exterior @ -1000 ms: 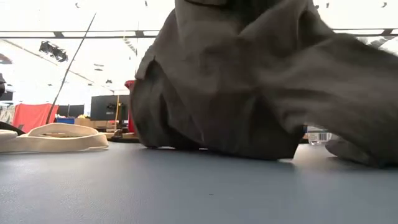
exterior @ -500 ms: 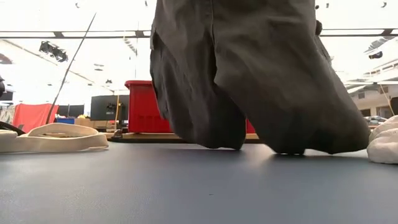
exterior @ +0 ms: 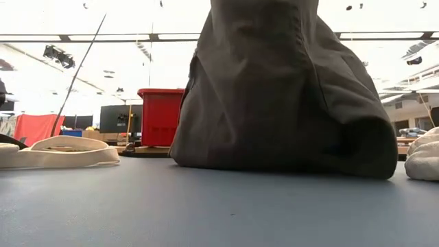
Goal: Fold laundry
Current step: Fold the gray boxer
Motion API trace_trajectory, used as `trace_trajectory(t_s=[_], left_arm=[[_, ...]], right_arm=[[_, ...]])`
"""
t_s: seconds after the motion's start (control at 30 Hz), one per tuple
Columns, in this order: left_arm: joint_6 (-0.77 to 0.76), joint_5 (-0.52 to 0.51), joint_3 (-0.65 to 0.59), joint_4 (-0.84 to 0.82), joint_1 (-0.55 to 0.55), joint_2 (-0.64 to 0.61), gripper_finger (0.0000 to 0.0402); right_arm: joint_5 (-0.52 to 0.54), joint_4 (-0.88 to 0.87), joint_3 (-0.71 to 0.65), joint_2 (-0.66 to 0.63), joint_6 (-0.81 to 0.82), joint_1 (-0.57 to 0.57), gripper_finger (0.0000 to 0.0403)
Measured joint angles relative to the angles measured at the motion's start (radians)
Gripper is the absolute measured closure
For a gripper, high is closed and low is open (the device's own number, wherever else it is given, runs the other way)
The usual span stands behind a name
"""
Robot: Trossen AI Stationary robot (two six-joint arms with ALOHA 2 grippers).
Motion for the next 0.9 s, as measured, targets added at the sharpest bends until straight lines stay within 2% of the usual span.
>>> trace_trajectory(t_s=[0.27,0.43,0.5,0.7,0.9], left_arm=[[-0.049,0.011,0.0,-0.004,0.019,0.018,0.0392],[-0.117,0.098,0.0,0.008,0.051,0.018,0.0392],[-0.131,0.102,0.0,-0.012,0.059,0.022,0.0392],[-0.24,0.124,0.0,0.014,0.064,0.061,0.0392],[-0.323,0.177,0.0,0.082,0.037,0.123,0.0392]], right_arm=[[0.043,-0.012,0.0,0.0,-0.006,0.047,0.0324],[0.039,-0.005,0.0,-0.009,-0.006,0.083,0.0268],[0.038,-0.002,0.0,-0.011,-0.004,0.097,0.0241],[0.188,-0.005,0.0,-0.011,-0.078,0.136,0.0164],[0.201,-0.014,0.0,-0.002,-0.089,0.138,0.0117]])
